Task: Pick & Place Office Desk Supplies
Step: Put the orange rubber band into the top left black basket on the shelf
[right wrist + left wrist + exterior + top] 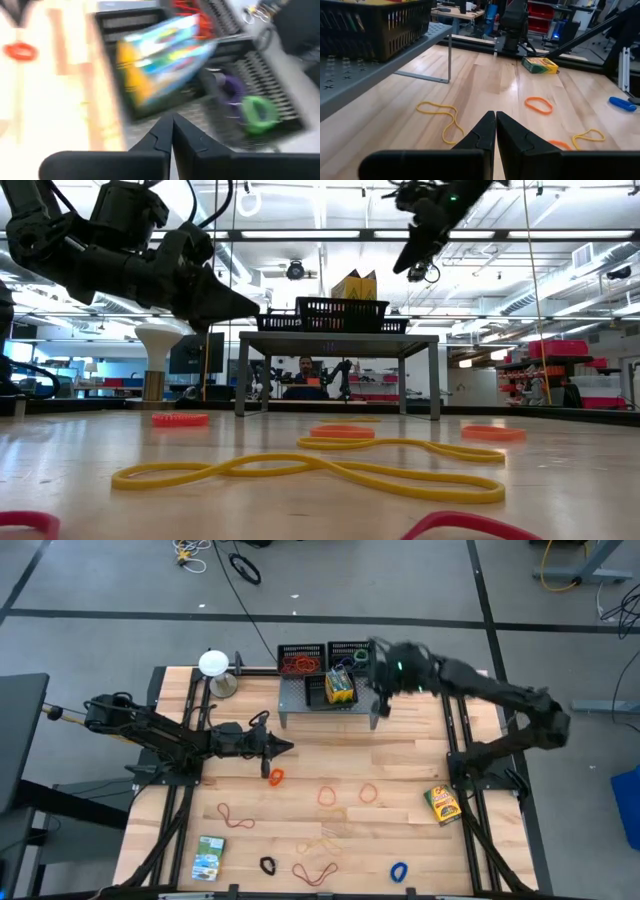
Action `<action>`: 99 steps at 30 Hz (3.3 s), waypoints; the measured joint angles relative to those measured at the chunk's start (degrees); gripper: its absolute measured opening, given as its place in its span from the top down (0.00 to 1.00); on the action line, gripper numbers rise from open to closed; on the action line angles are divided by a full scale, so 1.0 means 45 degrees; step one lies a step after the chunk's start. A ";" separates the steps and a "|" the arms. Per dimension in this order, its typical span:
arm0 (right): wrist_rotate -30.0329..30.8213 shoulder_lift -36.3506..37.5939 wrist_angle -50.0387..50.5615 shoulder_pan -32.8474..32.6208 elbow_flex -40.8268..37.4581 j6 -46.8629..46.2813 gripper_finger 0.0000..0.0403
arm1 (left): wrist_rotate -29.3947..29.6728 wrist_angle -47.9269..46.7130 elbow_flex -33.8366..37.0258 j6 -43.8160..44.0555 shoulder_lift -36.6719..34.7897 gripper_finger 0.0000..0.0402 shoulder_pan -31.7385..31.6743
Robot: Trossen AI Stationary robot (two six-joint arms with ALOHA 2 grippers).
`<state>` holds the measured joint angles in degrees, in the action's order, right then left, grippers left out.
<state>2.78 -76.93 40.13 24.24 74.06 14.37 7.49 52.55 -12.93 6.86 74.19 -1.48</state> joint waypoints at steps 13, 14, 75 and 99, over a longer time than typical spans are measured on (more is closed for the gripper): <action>0.2359 0.2724 -1.0538 -0.5177 -0.8994 -0.3104 0.97 | -0.0095 -0.0167 0.0005 -0.0438 -0.0004 0.95 0.0182; 0.2806 0.2702 -1.1238 -0.5495 -0.9457 -0.3265 0.97 | -0.0120 -0.0326 0.0005 -0.0575 -0.0005 0.95 0.0333; 0.6681 0.2678 -1.7834 -0.9509 -1.3973 -0.4425 0.97 | 0.1480 -1.3587 -1.0559 -0.0927 0.4081 0.99 0.3145; 0.6685 0.2678 -1.7915 -0.9478 -1.3973 -0.4436 0.97 | -0.0357 -1.5081 -1.2716 -0.4637 0.1566 0.98 -0.6793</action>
<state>32.86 -64.88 -40.49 -18.41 11.18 -5.59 5.88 -15.31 -70.15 -14.01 81.24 -32.04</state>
